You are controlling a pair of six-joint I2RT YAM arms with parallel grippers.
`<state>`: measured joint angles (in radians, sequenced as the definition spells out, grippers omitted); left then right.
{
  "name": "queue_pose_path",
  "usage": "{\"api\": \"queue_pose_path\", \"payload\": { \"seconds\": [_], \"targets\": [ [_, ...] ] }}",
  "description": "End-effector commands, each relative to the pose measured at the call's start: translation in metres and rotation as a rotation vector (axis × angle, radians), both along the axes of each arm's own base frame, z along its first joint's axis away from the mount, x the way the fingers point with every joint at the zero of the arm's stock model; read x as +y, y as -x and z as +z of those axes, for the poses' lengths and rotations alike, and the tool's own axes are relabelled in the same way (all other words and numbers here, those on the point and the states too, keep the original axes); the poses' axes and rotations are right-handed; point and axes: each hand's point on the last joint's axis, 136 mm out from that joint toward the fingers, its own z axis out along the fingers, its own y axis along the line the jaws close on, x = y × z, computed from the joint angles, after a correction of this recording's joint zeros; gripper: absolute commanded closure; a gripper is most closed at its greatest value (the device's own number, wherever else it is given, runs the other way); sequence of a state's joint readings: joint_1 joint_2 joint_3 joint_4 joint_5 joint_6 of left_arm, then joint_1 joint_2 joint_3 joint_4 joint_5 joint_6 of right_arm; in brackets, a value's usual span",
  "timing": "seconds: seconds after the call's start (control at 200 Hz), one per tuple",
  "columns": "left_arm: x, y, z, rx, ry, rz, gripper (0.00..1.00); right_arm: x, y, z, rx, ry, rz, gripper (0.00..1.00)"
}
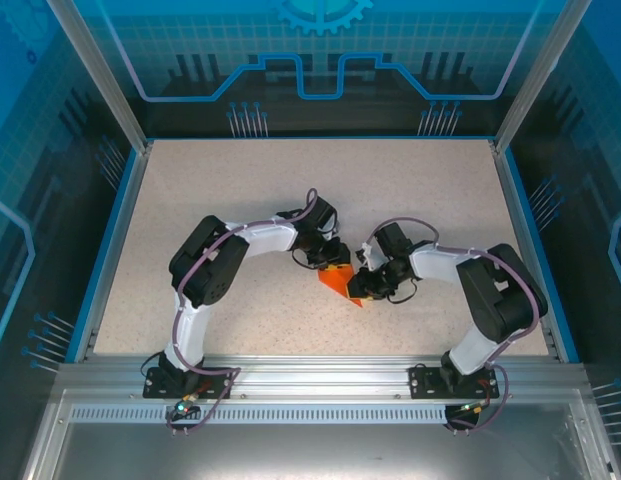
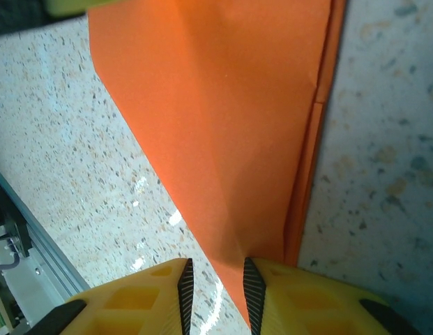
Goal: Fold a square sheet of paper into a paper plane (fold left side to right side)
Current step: Fourth fold the wing at the center of the table.
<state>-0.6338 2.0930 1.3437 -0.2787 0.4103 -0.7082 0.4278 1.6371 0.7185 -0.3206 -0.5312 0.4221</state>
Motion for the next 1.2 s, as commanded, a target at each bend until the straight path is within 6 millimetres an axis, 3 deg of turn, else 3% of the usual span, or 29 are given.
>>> {"api": "queue_pose_path", "payload": {
  "seconds": [0.0,0.37,0.88,0.975,1.195],
  "targets": [
    [0.024,0.018,-0.044,0.092,-0.138,0.022,0.69,-0.036,0.067,-0.028,0.242,0.183,-0.013,0.71],
    [0.027,0.021,-0.054,0.111,-0.155,0.027,0.71,-0.048,0.091,-0.028,0.285,0.203,-0.024,0.78],
    [0.026,0.019,-0.051,0.098,-0.153,0.024,0.71,-0.058,0.115,-0.031,0.342,0.244,-0.076,0.83],
    [0.026,0.019,-0.050,0.097,-0.150,0.023,0.71,-0.055,0.105,-0.017,0.276,0.221,-0.071,0.83],
    [0.023,0.018,-0.046,0.089,-0.141,0.020,0.71,-0.022,0.059,0.051,0.030,0.020,-0.051,0.82]
  ]
}}
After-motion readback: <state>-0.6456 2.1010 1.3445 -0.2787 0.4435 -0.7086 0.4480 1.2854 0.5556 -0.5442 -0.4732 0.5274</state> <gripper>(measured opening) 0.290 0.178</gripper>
